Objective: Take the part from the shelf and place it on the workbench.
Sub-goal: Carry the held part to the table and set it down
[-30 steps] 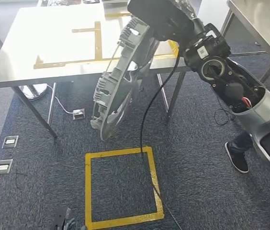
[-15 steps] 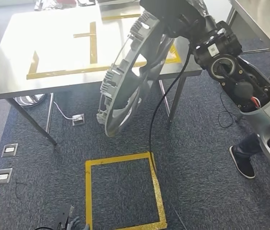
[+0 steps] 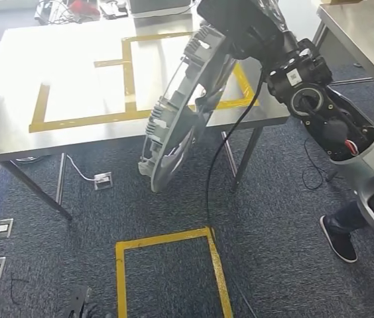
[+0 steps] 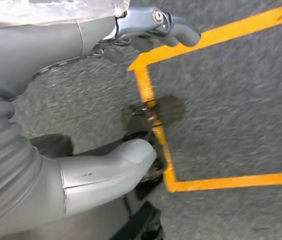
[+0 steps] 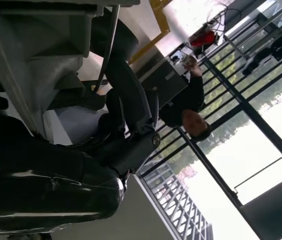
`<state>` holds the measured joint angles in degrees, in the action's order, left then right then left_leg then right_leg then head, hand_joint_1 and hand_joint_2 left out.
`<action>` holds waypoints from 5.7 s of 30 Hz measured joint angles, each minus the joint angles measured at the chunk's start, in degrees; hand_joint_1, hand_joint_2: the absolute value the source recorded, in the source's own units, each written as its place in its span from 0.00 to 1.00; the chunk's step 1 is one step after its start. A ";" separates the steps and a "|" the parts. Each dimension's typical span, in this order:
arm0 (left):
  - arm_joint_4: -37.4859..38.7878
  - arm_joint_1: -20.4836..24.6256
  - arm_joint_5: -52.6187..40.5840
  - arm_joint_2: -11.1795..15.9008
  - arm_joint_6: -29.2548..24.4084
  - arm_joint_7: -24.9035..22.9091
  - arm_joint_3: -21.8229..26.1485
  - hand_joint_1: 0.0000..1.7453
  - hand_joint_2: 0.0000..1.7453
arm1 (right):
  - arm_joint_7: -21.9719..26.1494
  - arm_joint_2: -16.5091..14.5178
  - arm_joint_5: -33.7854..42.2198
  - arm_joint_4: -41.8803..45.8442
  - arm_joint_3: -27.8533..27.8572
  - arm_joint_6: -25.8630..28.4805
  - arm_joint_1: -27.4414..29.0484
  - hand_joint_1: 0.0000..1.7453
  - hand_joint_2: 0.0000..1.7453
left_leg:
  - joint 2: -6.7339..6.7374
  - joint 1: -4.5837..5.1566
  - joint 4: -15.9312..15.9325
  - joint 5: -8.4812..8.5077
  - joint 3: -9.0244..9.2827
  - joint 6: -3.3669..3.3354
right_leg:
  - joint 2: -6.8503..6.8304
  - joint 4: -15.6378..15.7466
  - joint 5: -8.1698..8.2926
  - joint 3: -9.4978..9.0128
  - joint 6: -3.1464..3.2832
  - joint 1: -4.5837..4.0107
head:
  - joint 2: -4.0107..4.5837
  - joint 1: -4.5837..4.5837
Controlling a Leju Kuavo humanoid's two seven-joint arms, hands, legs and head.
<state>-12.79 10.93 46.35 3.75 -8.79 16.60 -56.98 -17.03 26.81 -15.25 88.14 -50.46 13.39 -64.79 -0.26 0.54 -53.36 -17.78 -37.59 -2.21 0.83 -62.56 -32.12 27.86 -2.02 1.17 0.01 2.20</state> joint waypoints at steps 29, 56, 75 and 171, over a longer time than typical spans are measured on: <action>0.00 0.79 -0.41 0.22 0.31 -0.73 -0.02 0.00 1.00 | 0.04 1.78 -0.81 2.44 1.93 0.28 1.71 1.00 1.00 | -0.09 -0.47 -0.07 -1.81 1.67 1.42 | 0.10 9.02 3.27 -0.03 0.24 0.02 | 0.01 -0.19; 0.01 0.79 -0.28 0.33 -0.04 -0.52 -0.02 0.00 1.00 | 0.28 1.70 -0.67 3.22 2.59 0.14 0.86 1.00 1.00 | -0.01 -0.33 -0.85 -5.77 5.27 0.98 | -0.46 8.07 6.91 4.32 1.54 -0.82 | 0.01 -0.03; 0.04 0.29 -0.84 -0.42 1.12 -0.73 -0.25 0.00 1.00 | 0.43 1.33 -0.75 1.67 0.31 1.47 0.46 1.00 1.00 | -0.07 -3.61 -0.03 -8.57 9.92 5.15 | -0.06 7.11 8.10 6.05 -0.73 1.21 | 0.00 0.40; 0.04 0.65 -2.59 -2.04 1.62 0.14 -0.26 0.00 1.00 | -0.82 -4.61 -1.25 -11.60 -5.85 -6.42 -4.51 1.00 1.00 | -0.37 -0.62 -1.06 -7.16 6.14 2.25 | -0.56 7.75 7.65 5.59 1.12 -0.53 | 0.00 -0.04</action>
<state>-12.74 11.58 43.76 1.71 -7.16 16.74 -57.24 -17.85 22.21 -16.50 76.55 -56.31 6.97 -69.29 -0.63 -0.09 -54.42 -24.93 -31.45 0.04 0.27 -54.80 -24.47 33.45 -0.90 0.64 0.01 2.16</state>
